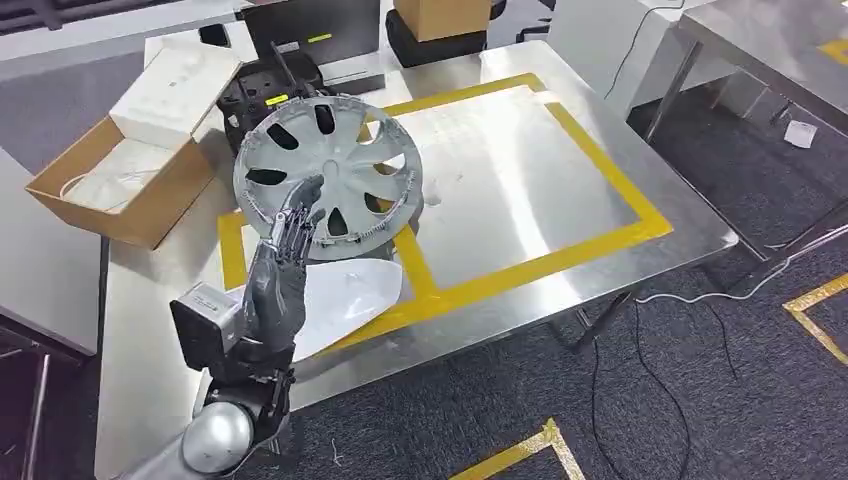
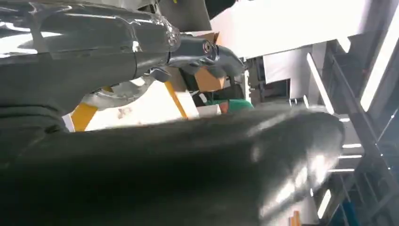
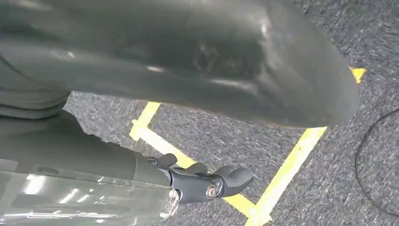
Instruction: Take the parts from the cabinet and place them on the table.
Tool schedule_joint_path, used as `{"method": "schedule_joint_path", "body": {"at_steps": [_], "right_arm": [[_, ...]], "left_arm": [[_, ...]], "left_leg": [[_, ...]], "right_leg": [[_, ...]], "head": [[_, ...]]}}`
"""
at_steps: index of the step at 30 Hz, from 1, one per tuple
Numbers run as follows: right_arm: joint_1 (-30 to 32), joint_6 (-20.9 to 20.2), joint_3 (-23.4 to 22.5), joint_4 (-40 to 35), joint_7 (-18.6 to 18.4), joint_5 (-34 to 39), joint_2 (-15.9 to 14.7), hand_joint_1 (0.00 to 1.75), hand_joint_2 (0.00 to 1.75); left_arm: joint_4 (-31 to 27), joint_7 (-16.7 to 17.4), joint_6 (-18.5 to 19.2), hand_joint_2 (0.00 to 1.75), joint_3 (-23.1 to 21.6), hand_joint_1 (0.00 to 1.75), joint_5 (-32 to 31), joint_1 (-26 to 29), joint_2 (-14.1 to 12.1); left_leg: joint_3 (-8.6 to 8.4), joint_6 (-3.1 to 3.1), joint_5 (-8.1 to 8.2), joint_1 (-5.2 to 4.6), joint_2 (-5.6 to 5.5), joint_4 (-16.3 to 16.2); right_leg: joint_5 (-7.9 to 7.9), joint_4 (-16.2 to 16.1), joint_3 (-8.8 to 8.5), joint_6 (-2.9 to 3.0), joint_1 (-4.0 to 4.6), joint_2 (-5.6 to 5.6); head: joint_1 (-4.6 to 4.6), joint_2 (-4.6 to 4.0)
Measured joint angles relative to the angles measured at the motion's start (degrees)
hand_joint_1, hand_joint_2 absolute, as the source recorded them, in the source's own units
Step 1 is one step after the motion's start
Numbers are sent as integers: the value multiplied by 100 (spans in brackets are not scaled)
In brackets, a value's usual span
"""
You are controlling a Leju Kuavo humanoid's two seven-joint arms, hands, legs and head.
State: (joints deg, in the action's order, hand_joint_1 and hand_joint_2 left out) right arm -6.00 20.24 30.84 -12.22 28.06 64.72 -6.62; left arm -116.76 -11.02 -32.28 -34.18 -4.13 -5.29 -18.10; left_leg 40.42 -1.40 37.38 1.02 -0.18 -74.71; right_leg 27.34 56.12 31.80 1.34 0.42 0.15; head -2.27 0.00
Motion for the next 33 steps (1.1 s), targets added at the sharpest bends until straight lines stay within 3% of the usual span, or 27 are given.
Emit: {"method": "schedule_joint_path", "body": {"at_steps": [1, 2, 4, 5, 6, 9, 11, 12, 14, 15, 16, 17, 18, 20, 21, 24, 25, 26, 27, 30, 31, 32, 33], "right_arm": [[7, -11, 0, 0, 0, 0, 2, 0, 0], [7, -17, -4, 2, 0, 0, 11, 0, 0], [-3, -28, -13, 0, 0, 0, 24, 0, 0], [-2, -33, -24, 0, 0, 0, 31, 0, 0], [-3, -33, -33, 0, 0, 0, 31, 0, 0], [-1, -35, -39, 0, 0, 0, 48, 0, 0], [-1, -35, -39, 0, 0, 0, 48, 0, 0], [-5, -33, -39, 0, 0, 0, 50, 0, 0], [-7, -33, -44, 0, 2, 7, 44, 0, 0], [1, -33, -44, 0, 0, 22, 53, 0, 0], [9, -33, -44, 2, 2, 46, 66, 0, 0], [15, -37, -50, 2, 2, 83, 77, 0, 0], [16, -61, -63, 2, 7, 129, 76, 0, 0], [13, -85, -138, 2, 42, 188, 74, 0, 0], [11, -85, -155, 2, 61, 186, 68, 0, 0], [12, -79, -181, 2, 83, 186, 57, 0, 0], [15, -61, -184, 2, 83, 188, 57, 0, 0], [23, -31, -190, 4, 85, 199, 57, 0, 0], [22, -26, -195, 7, 94, 199, 59, 0, 0], [25, -4, -234, 7, 101, 164, 59, 0, 0], [34, -4, -240, 7, 101, 147, 59, 0, 0], [39, -4, -249, 7, 101, 140, 61, 0, 0], [39, 2, -271, 7, 101, 142, 66, 0, 0]], "left_arm": [[0, 4, 4, 0, -7, 0, -6, 0, -2], [0, 7, 4, 0, -11, 0, -9, 0, -2], [-2, 7, 7, 0, -15, 0, -22, -2, 0], [-2, 7, 9, 0, -15, 0, -24, -3, 0], [0, 7, 13, 0, -17, 0, -26, -7, 0], [-9, 4, 22, 0, -26, 0, -28, -2, -2], [-13, 4, 24, 0, -26, 0, -28, -7, -2], [-22, 4, 26, 0, -28, 0, -28, -7, 0], [-22, 6, 33, 0, -33, 0, -33, -6, -2], [-22, 7, 37, 0, -33, 0, -33, -2, -2], [-22, 7, 39, 0, -33, 0, -33, -1, -2], [-22, 9, 44, 0, -35, 0, -33, -1, -2], [-22, 13, 46, 0, -37, 0, -37, -1, -2], [-33, 15, 48, 0, -37, 0, -48, -1, -2], [-37, 15, 48, 0, -37, 0, -55, -1, -2], [-37, 22, 48, 0, -37, 0, -61, 5, -2], [-37, 22, 48, 0, -35, 0, -61, 5, -2], [-39, 22, 48, 0, -33, 0, -61, 9, -2], [-37, 20, 48, 0, -33, 0, -61, 12, -4], [-28, 22, 48, 0, -33, 0, -61, 23, -2], [-28, 22, 48, 0, -33, 0, -61, 25, -2], [-28, 22, 48, 0, -33, 0, -61, 27, -2], [-28, 22, 48, 0, -33, 0, -61, 28, -2]], "left_leg": [[73, -4, -28, 0, 2, -138], [7, -3, -190, 0, 9, 20], [-460, 9, -718, 2, 20, 924], [-688, 24, -883, 2, 19, 1379], [-753, 43, -766, -7, 13, 1506], [-721, 138, -796, -42, -1, 1506], [-735, 201, -831, 3, 6, 1542], [-735, 221, -833, 9, 11, 1542], [-729, 233, -832, 5, 20, 1542], [-728, 234, -831, 2, 21, 1541], [-730, 236, -829, 2, 22, 1541], [-735, 236, -828, 1, 19, 1541], [-740, 235, -827, 0, 15, 1541], [-756, 228, -823, 1, 5, 1542], [-748, 215, -822, -3, 3, 1543], [-732, 96, -846, 15, -4, 1569], [-750, 50, -858, 16, -4, 1603], [-741, 32, -807, 20, 1, 1561], [-691, 26, -683, 2, 8, 1439], [-136, 10, -62, 0, 4, 240], [7, 4, -5, 0, 5, -37], [16, 3, -100, 1, 8, -19], [-102, 7, -317, 1, 12, 245]], "right_leg": [[2, 4, -2, 3, 7, 1], [7, 14, -4, 5, 9, 7], [37, 64, -7, -23, 0, 29], [68, 108, 0, -53, 0, 39], [102, 165, 41, -91, 37, 44], [81, 162, 61, -149, 7, 49], [159, 235, 78, -203, 3, 43], [323, 444, 170, -247, -5, 29], [798, 1378, 593, -320, -49, 15], [944, 1778, 786, -335, -58, 12], [954, 1980, 888, -343, -64, 12], [837, 1903, 857, -335, -66, 12], [620, 1601, 724, -317, -66, 12], [78, 490, 186, -245, -56, 11], [101, 188, 46, -208, -34, 9], [97, 149, 56, -153, 16, 23], [71, 108, 45, -107, 19, 24], [1, -7, -6, -67, -38, 5], [-18, -45, -25, -36, -25, 0], [-21, -35, -13, 2, -6, 1], [-17, -26, -12, 7, 2, 1], [-10, -14, -12, 9, 7, 3], [6, 5, -13, 4, 8, 9]], "head": [[0, 0], [0, 0], [-2, 0], [-2, 0], [0, 0], [7, 0], [2, 0], [35, 0], [28, 0], [31, 0], [28, 0], [31, 0], [28, 0], [28, 0], [28, 0], [24, 0], [28, 0], [18, 0], [8, 0], [-11, 0], [-13, 0], [-11, 0], [-13, 0]]}}
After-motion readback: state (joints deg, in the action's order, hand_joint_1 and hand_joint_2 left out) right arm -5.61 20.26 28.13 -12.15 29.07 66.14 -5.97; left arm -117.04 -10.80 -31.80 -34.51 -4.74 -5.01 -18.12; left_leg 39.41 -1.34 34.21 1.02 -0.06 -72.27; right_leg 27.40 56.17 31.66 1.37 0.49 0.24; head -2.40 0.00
